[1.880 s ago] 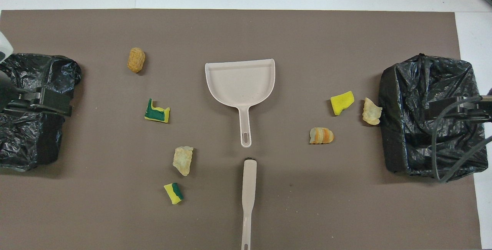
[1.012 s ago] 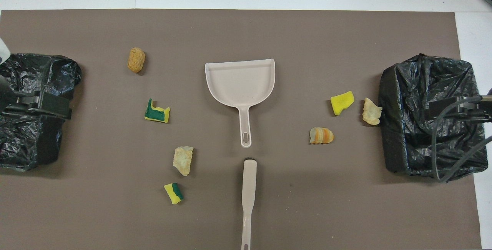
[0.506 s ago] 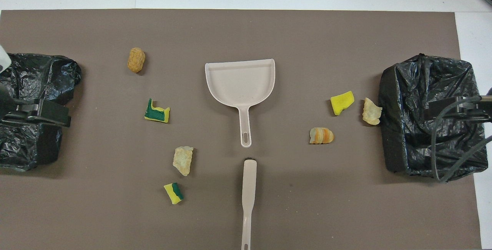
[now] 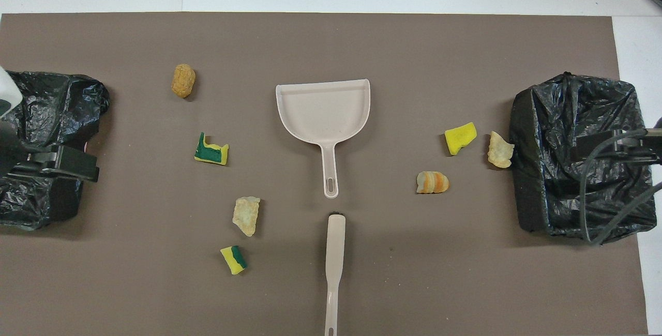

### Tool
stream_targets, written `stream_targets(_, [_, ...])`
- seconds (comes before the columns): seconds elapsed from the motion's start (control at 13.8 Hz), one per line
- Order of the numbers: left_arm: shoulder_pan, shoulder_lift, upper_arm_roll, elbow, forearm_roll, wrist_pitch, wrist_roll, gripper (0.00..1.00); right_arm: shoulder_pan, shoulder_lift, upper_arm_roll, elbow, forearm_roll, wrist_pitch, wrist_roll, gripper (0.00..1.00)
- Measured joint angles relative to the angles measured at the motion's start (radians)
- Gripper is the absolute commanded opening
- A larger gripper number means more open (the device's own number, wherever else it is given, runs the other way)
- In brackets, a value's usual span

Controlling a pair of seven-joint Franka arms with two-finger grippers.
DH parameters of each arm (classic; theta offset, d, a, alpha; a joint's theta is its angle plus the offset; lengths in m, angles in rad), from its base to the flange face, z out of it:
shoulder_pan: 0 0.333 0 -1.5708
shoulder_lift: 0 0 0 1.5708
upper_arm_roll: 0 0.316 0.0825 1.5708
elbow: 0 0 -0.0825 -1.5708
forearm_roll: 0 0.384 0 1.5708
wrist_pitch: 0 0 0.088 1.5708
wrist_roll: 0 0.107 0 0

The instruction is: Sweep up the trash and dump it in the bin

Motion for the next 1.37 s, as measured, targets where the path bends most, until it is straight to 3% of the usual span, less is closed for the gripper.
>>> stream_targets(0.58, [-0.146,-0.010,-0.006,-0.122,-0.024,0.080,-0.021,1.00,0.006,0.019,0.007,-0.001,0.000,0.000,0.000,1.00])
stream_targets(1.37, [-0.474,-0.092,-0.011,-0.398,-0.030,0.304,-0.367,1.00,0.144,0.169,0.012,-0.002,0.020,0.159,0.038,1.00])
